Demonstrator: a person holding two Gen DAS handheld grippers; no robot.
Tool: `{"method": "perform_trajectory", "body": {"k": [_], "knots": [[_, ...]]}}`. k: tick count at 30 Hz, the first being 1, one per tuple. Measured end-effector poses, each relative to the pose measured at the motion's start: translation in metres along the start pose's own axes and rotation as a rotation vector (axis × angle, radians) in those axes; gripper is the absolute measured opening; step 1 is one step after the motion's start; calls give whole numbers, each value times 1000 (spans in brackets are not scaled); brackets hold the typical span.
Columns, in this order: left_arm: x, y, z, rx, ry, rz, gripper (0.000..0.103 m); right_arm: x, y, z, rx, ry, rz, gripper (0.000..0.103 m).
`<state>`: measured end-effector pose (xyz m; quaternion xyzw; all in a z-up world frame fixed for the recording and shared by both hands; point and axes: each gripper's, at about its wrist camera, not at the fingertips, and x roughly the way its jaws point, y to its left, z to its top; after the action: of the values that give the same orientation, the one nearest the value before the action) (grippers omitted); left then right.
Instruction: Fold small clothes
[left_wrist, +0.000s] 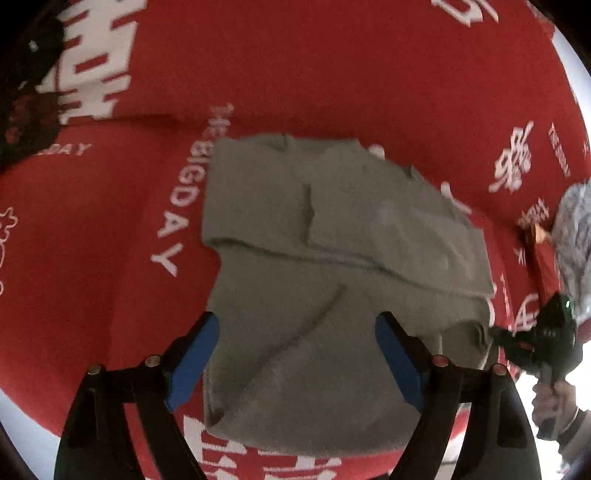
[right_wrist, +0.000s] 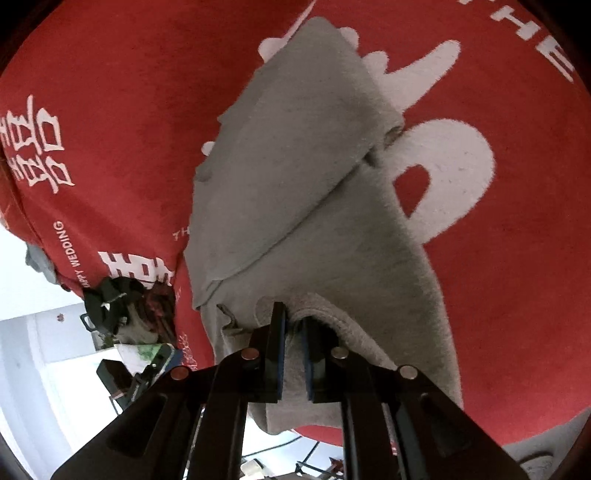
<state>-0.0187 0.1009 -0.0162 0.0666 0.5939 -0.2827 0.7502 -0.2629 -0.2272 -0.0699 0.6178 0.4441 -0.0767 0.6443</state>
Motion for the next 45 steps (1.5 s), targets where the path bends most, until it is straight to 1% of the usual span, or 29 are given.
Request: {"method": "perform_trajectory", "body": {"k": [2, 3, 4, 5, 7, 9, 10, 12, 15, 19, 21, 22, 23, 24, 25, 26, 27, 28, 29, 30, 33, 36, 39, 41, 43, 45], "knots": [[13, -10, 0, 57, 63, 1, 86, -3, 8, 0, -66, 6, -74, 23], [20, -15, 0, 85, 92, 8, 86, -5, 12, -1, -98, -1, -108, 40], [28, -20, 0, 114, 120, 12, 86, -8, 19, 0, -141, -8, -146, 53], [38, -26, 1, 141, 155, 8, 86, -9, 23, 1, -175, -12, -170, 54], [56, -36, 5, 166, 211, -8, 86, -11, 35, 3, -266, -9, -251, 54], [72, -45, 7, 180, 278, -27, 86, -6, 45, 4, -371, 6, -353, 54], [78, -49, 8, 187, 302, -26, 86, -1, 49, 4, -428, 21, -403, 54], [89, -59, 8, 221, 340, -9, 86, 9, 52, 6, -495, 51, -453, 54], [96, -66, 5, 258, 368, 20, 86, 18, 55, 9, -526, 88, -435, 54], [99, -66, 4, 238, 381, 31, 86, 31, 53, 10, -540, 130, -416, 54], [99, -67, 4, 235, 378, 33, 86, 38, 49, 8, -536, 161, -422, 54], [99, -68, 2, 240, 375, 38, 86, 40, 48, 6, -543, 161, -428, 54], [99, -69, 1, 250, 371, 41, 84, 39, 49, 4, -557, 155, -437, 54], [97, -72, 0, 271, 360, 41, 68, 39, 50, 1, -569, 154, -445, 54], [98, -76, 1, 291, 351, 46, 59, 39, 51, -1, -584, 153, -460, 53], [97, -78, 0, 316, 345, 52, 42, 40, 53, -3, -597, 150, -481, 52], [96, -77, 1, 324, 343, 42, 23, 40, 54, -5, -607, 148, -499, 48], [94, -74, 1, 311, 345, 6, 13, 41, 56, -6, -621, 142, -522, 34], [95, -73, 6, 292, 349, -20, 10, 41, 58, -8, -633, 140, -540, 20], [91, -70, 7, 276, 340, -39, 10, 40, 61, -10, -638, 135, -554, 6], [68, -66, 9, 266, 291, -73, 10, 28, 74, -22, -653, 81, -560, 6], [33, -63, 16, 260, 222, -96, 10, 8, 92, -35, -670, 21, -580, 6], [-2, -58, 34, 243, 146, -109, 10, -18, 111, -36, -658, -58, -579, 6], [-22, -54, 50, 235, 82, -111, 10, -33, 129, -29, -671, -128, -592, 6], [-38, -47, 73, 230, 16, -116, 10, -46, 148, -13, -679, -199, -587, 6], [-35, -45, 99, 226, -27, -112, 10, -43, 169, 9, -704, -244, -578, 6]]}}
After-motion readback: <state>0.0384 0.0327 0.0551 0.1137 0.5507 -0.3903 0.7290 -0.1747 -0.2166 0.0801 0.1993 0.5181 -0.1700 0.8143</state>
